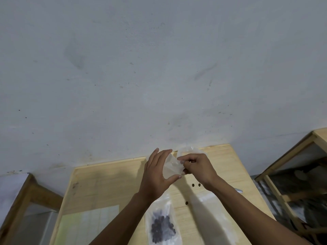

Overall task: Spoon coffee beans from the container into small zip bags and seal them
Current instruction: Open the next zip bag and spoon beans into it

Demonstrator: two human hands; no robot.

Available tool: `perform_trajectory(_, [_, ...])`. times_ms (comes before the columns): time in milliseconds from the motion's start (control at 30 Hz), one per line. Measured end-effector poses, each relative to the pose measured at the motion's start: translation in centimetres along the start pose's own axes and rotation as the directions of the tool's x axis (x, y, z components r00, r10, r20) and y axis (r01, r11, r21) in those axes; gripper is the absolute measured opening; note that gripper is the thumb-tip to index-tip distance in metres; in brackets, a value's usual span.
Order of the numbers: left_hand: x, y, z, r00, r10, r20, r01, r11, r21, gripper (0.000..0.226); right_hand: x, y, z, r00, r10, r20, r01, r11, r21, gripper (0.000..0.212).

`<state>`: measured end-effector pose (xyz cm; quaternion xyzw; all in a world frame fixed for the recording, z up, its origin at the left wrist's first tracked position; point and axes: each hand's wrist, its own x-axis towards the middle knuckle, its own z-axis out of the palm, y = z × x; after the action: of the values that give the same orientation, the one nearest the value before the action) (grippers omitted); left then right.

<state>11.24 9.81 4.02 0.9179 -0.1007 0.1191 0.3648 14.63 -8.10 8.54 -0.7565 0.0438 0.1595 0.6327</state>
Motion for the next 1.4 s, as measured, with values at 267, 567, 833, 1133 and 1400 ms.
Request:
perform_trajectory(267, [-0.3,0.0,0.4,0.999,-0.033,-0.040,0.032,0.999,-0.033,0.078,0.0,0.0,-0.7,0.987,0.073,0.141,-0.088,0.990,0.108,0.020])
perform_trajectory(567, [-1.2,-0.9,1.5,0.998,-0.032,0.051,0.032,0.999,-0.007,0.085,1.4,6.9,-7.3,0.974,0.074,-0.212,-0.143,0.932,-0.334,0.021])
perform_trajectory(833, [-1.6,-1.4,2.4,0.994,-0.083,0.065,0.086,0.995,-0.044,0.086,0.0,14.9,-12.1,0.966,0.063,-0.252,-0.255,0.397,-0.882,0.030])
perform_trajectory(1133, [-1.1,-1.7,2.7,0.986,-0.097,0.137,0.102,0.995,-0.024,0.094,0.0,17.1,-12.0,0.965,0.054,-0.256,-0.259,0.332,-0.907,0.016])
perform_trajectory(1400, [-0.6,-2.1,2.7,0.975,-0.149,0.166,0.153,0.988,-0.007,0.096,-0.7,13.5,-11.4,0.974,-0.174,-0.147,0.070,0.843,-0.534,0.019])
